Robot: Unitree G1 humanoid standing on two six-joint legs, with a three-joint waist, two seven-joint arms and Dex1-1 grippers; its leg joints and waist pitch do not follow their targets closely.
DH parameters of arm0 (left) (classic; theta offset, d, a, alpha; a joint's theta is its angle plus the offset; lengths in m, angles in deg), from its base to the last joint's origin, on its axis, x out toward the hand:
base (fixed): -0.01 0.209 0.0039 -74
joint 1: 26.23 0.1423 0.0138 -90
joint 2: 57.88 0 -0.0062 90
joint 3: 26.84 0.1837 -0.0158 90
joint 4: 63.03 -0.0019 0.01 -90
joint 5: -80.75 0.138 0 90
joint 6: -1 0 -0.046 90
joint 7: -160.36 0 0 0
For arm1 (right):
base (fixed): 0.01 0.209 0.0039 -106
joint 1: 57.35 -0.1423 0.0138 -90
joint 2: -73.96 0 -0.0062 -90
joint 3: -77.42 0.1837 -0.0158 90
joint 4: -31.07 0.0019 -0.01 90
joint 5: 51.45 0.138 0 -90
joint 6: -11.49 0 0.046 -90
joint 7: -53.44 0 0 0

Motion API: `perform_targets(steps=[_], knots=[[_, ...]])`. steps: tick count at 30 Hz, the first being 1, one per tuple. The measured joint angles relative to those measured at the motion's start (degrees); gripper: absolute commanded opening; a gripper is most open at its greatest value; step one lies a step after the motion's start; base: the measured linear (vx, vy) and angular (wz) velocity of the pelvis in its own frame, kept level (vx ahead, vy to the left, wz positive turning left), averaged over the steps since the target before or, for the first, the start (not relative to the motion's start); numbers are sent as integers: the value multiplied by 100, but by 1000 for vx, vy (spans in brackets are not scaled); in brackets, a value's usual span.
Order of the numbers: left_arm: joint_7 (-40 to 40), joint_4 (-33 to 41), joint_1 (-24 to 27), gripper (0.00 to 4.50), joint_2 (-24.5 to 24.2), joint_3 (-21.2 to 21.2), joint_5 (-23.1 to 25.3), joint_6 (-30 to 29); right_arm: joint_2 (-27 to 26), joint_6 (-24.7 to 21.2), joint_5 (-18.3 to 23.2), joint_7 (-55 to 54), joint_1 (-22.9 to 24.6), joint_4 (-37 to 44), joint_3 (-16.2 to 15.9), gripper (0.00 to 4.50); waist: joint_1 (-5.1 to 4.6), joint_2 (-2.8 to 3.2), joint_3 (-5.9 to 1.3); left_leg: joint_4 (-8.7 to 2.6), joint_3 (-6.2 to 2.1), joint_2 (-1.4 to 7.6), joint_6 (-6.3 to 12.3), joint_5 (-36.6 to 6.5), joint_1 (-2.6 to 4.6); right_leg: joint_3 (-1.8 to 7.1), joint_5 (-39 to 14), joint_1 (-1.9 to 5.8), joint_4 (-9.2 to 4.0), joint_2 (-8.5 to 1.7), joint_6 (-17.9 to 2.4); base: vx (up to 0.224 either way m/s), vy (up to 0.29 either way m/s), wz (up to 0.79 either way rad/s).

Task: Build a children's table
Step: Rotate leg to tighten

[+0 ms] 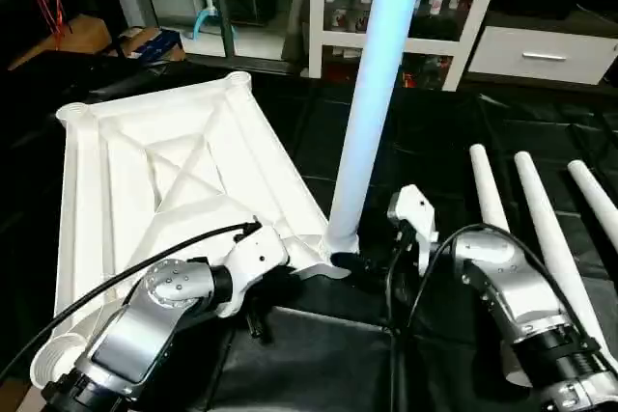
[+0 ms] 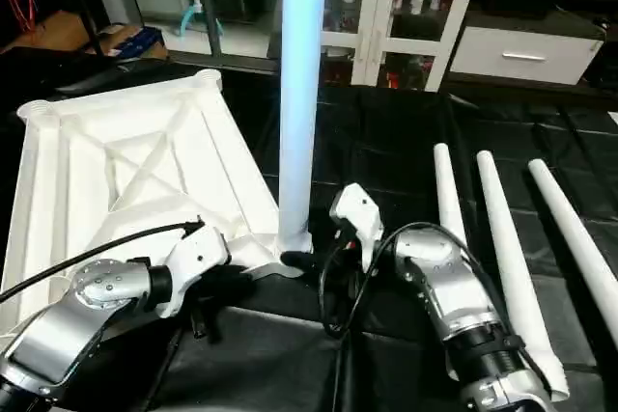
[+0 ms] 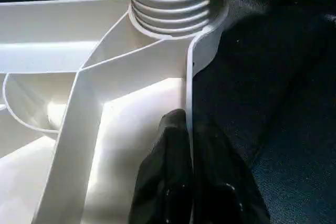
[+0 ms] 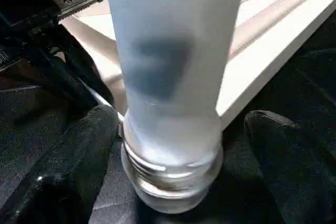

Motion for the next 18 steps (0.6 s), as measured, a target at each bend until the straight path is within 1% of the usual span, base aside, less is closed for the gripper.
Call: perform_targets(steps=[3, 4, 7, 8, 10, 13, 14, 15, 18], knots=[[-19, 8, -1, 0, 7, 3, 0, 0, -114, -1, 16, -46, 0, 0, -5, 416, 5, 0, 0, 0, 0, 0, 14, 8, -1, 0, 0, 0, -1, 0, 0, 0, 0, 0], [-21, 8, -1, 0, 7, 3, 0, 0, -132, -1, 25, -47, -1, 0, -5, 389, 6, 0, 0, -1, 0, 0, 15, 9, -1, 0, 0, 0, -2, 0, 0, 0, 0, 0], [-21, 8, -1, 0, 1, 3, -2, 0, -149, -21, 44, -41, 0, 0, -3, 389, 3, 0, 0, 0, 0, 0, 14, 8, -1, 0, 0, -1, -1, 0, 0, 0, 0, 0], [-21, 8, -1, 0, -1, 3, -2, -1, -153, -31, 44, -38, 0, 0, -3, 363, 2, 0, 0, 0, 0, 0, 13, 8, -1, 0, 0, -1, -1, 0, 0, 0, 0, 0], [-24, 8, -1, 0, -3, 3, -4, -1, -152, -82, 45, -19, 0, 0, -3, 363, 4, 0, 0, 0, 0, 0, 13, 8, 0, 0, 0, 0, -1, 0, 0, 0, 0, 0], [-31, 8, -1, 0, -3, 3, -4, -1, -152, -112, 46, 38, 0, 0, -4, 334, 4, 0, 0, 0, 0, 0, 13, 8, -1, 0, 0, 0, -1, 0, 0, 0, 0, 0], [-35, 8, -1, 0, -3, 2, -4, -1, -152, -114, 45, 42, 0, 0, -4, 316, 5, 0, 0, 0, 0, 0, 14, 8, -1, 0, 0, 0, -1, 0, 0, 0, 0, 0], [-35, 8, -1, 0, -3, 2, -5, -1, -151, -115, 45, 43, 0, 0, -4, 316, 6, 0, 0, 0, 0, 0, 14, 8, -1, 0, 0, 0, -1, 0, 0, 0, 0, 0], [-41, 8, -1, 0, -4, 2, -6, -2, -146, -118, 41, 28, 1, 0, -3, 286, 7, 0, 0, 0, 0, 0, 15, 9, -1, 0, 0, 0, 0, 0, 0, 0, 0, 0]])
